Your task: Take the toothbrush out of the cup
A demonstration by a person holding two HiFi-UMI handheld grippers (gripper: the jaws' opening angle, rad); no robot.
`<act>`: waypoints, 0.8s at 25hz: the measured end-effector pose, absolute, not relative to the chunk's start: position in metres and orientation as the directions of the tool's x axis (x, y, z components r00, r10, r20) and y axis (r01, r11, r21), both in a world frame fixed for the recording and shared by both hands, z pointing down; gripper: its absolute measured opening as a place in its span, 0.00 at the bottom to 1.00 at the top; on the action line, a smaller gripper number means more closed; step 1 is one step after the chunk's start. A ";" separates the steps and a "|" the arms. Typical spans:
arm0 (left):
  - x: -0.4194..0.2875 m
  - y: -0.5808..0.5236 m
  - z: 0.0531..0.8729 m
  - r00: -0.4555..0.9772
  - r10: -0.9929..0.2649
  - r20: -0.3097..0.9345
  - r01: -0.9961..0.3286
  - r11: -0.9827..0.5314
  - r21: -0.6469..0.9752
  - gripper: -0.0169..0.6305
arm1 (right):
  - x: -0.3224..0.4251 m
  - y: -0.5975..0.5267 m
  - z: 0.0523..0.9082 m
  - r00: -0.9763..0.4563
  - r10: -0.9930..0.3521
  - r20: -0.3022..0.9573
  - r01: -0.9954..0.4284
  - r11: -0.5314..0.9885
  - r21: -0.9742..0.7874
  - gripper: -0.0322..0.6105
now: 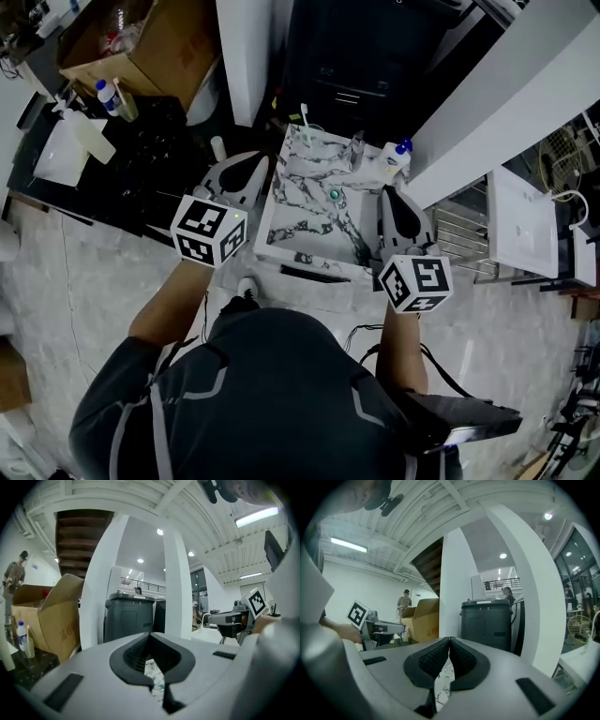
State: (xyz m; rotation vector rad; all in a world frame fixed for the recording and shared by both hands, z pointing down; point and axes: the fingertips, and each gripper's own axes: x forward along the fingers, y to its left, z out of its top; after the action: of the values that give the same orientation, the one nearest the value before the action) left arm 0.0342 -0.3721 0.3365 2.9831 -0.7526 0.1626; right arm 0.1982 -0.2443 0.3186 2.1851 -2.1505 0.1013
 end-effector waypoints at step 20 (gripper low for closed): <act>0.120 -0.495 0.463 0.891 -0.389 0.234 -0.435 -0.878 0.198 0.04 | 0.225 -0.304 0.376 0.098 -0.979 0.181 -0.995 -0.099 0.007 0.09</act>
State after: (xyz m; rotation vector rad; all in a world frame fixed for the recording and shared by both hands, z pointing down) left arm 0.1199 -0.4953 0.4629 2.8125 -0.6232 0.2735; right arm 0.2248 -0.3039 0.3762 2.2296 -2.0184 0.1961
